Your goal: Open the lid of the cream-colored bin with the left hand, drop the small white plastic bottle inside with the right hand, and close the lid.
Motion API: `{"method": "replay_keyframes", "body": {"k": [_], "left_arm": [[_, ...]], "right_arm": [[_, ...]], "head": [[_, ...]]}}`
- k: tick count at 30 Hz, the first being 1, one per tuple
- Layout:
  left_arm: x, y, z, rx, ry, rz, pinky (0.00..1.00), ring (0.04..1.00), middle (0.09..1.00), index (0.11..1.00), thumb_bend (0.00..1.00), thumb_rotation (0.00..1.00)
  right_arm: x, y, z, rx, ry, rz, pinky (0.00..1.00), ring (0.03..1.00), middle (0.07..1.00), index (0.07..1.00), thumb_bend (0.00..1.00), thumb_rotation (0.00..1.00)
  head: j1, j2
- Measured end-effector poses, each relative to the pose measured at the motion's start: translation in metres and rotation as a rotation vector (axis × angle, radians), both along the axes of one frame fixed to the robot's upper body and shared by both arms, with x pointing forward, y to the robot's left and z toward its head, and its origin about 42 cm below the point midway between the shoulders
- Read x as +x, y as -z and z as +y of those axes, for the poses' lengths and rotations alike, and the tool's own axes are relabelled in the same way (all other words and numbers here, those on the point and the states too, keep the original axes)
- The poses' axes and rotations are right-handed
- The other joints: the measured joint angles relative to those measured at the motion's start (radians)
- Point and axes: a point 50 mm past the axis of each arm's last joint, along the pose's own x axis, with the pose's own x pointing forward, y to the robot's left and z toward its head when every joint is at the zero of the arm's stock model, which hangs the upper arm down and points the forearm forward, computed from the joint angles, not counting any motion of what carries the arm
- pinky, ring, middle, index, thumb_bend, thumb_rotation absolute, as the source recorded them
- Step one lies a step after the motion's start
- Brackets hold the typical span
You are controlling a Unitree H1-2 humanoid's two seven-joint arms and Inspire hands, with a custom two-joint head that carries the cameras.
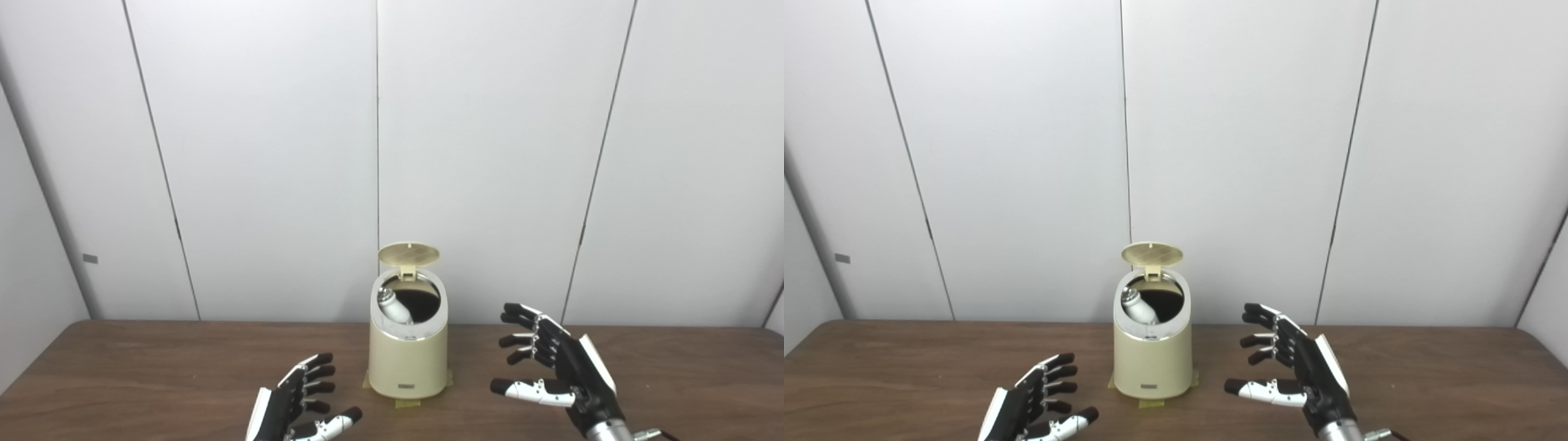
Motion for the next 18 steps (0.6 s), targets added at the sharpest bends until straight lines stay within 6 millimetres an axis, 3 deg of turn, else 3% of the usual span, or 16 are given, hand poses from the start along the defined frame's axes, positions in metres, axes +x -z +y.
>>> {"method": "replay_keyframes", "body": {"k": [5,10,13,18], "left_arm": [[0.0,-0.002,0.004,0.008,0.021,-0.015,0.67,0.773,0.82,0.846,0.75,0.17],[0.007,-0.014,0.01,0.046,0.051,-0.046,0.77,0.844,0.855,0.883,0.85,0.32],[0.024,-0.039,0.017,0.09,0.086,-0.11,0.77,0.874,0.888,0.903,0.92,0.35],[0.059,-0.101,0.012,0.147,0.146,-0.261,0.74,0.903,0.922,0.93,0.95,0.36]], "right_arm": [[-0.004,0.007,0.005,0.032,-0.002,-0.004,0.54,0.661,0.802,0.814,0.85,0.15],[-0.006,0.01,0.003,0.051,0.003,-0.013,0.57,0.676,0.808,0.821,0.85,0.16],[-0.008,0.013,0.0,0.061,0.012,-0.007,0.56,0.681,0.806,0.815,0.86,0.16],[-0.012,0.017,-0.005,0.071,0.028,0.004,0.55,0.682,0.805,0.813,0.87,0.17]], "head": [[-0.003,-0.003],[-0.002,-0.005],[0.005,-0.009],[0.005,-0.009]]}}
